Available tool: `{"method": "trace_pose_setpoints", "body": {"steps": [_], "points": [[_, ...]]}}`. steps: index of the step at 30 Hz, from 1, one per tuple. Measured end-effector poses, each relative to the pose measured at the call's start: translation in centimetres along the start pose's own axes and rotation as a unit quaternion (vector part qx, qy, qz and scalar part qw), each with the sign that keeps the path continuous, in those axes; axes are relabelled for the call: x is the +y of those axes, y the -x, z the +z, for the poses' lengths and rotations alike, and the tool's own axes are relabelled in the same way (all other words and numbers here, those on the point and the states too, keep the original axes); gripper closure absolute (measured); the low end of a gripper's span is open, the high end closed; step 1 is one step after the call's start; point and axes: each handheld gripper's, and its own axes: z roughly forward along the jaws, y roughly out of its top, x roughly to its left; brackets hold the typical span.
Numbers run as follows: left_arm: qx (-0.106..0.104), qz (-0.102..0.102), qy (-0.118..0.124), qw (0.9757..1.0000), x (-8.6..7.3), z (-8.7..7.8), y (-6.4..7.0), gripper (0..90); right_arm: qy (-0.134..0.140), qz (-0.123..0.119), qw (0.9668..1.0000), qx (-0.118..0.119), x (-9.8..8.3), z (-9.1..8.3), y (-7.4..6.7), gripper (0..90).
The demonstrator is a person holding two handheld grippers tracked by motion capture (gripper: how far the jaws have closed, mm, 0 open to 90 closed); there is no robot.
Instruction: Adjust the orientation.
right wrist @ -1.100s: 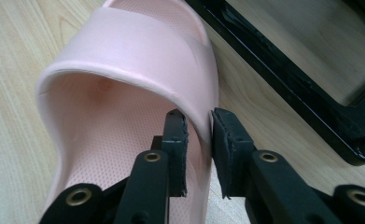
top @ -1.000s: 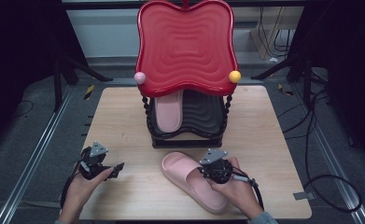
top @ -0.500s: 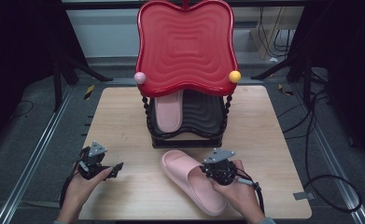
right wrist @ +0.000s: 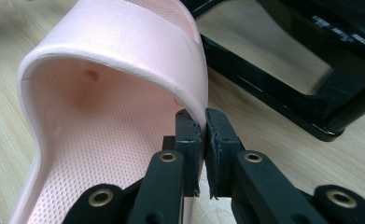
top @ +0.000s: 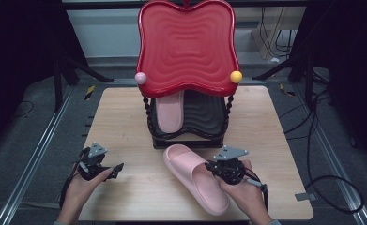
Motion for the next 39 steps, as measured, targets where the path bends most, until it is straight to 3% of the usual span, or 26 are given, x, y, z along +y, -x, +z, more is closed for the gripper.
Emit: {"method": "trace_pose_setpoints", "body": {"steps": [10, 26, 34, 39], "points": [[-0.001, 0.001, -0.001, 1.0, 0.0, 0.0, 0.1, 9.6, 0.043, 0.042, 0.9982, 0.005, 0.4, -2.1, 0.5, 85.0], [-0.001, -0.002, 0.001, 1.0, 0.0, -0.2, 0.0, 9.5, 0.084, 0.085, 0.9927, -0.001, 1.4, -3.4, 1.5, 85.1], [-0.004, -0.003, 0.003, 1.0, 0.0, -0.3, -0.2, 9.5, 0.109, 0.111, 0.9877, -0.014, 1.6, -4.0, 1.7, 85.1], [-0.005, -0.005, 0.004, 1.0, 0.0, -0.3, -0.2, 9.6, 0.134, 0.135, 0.9811, -0.037, 2.1, -4.2, 1.7, 85.1]]}}
